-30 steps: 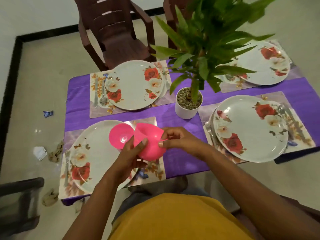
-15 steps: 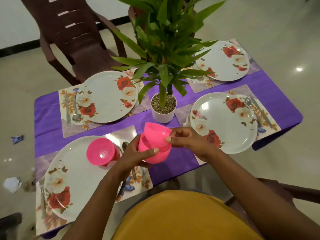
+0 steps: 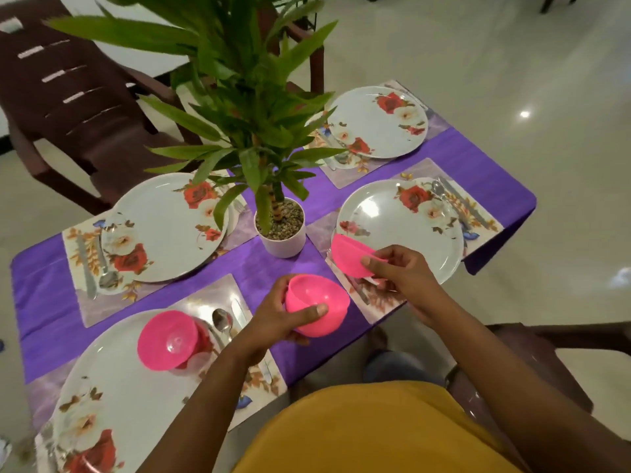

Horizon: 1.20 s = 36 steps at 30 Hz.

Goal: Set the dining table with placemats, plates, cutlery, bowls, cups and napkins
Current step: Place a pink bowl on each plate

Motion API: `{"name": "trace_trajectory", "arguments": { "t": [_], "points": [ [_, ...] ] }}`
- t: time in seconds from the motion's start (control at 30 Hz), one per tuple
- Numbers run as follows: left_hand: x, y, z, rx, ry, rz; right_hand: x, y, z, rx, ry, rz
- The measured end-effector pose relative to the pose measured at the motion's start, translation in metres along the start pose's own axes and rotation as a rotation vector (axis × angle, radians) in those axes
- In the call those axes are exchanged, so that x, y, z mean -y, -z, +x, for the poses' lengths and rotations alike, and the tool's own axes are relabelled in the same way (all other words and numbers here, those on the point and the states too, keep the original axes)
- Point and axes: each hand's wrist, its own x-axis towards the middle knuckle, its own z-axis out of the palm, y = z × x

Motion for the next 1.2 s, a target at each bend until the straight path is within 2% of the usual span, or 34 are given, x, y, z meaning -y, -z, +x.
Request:
{"name": "trace_trajectory", "arguments": {
  "t": [0.3,0.6,0.93,1.2],
  "points": [
    [-0.022,-0.068,0.054,-0.057,-0.026,-0.021,0.007,0.084,0.061,-0.09,0.08,-0.293],
    [-0.031,-0.148,0.135,-0.291,-0.089,0.048,0.004,0.175,0.153,-0.062,0.209,-0.577],
    [-0.028,-0.198,0.167,-0.461,-0.09,0.142,0.006,0.196,0.202,0.092,0.357,-0.67],
    [-0.026,-0.208,0.168,-0.48,-0.072,0.154,0.001,0.193,0.219,0.108,0.396,-0.709]
  ]
}}
